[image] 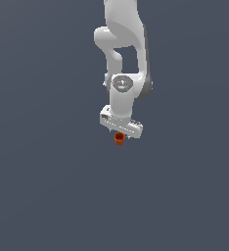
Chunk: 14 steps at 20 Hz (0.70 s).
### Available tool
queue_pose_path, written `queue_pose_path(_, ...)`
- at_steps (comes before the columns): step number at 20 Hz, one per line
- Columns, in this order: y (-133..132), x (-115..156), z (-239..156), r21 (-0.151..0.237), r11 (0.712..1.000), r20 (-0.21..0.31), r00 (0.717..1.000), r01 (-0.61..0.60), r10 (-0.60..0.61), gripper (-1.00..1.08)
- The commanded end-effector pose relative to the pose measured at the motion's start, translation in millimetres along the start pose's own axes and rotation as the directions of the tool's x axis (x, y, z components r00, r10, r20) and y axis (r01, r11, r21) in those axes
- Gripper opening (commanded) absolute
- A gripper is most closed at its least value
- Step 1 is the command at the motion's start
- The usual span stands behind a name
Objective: Pick up the object and move it to a goal position.
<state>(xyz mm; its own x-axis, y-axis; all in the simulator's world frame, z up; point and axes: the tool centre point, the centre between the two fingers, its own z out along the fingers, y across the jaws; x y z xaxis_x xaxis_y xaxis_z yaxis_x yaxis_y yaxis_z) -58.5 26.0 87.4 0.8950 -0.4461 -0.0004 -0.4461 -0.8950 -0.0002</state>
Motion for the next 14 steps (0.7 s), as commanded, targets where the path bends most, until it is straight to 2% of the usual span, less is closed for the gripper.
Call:
queue_pose_path(1, 0.2, -0.2, 4.1, 0.000, 1.000, 0.000, 1.000, -0.001, 0.001, 1.00)
queue_pose_path(14, 0.5, -0.8, 49.1, 0.000, 1.000, 0.000, 1.000, -0.004, 0.004, 1.00)
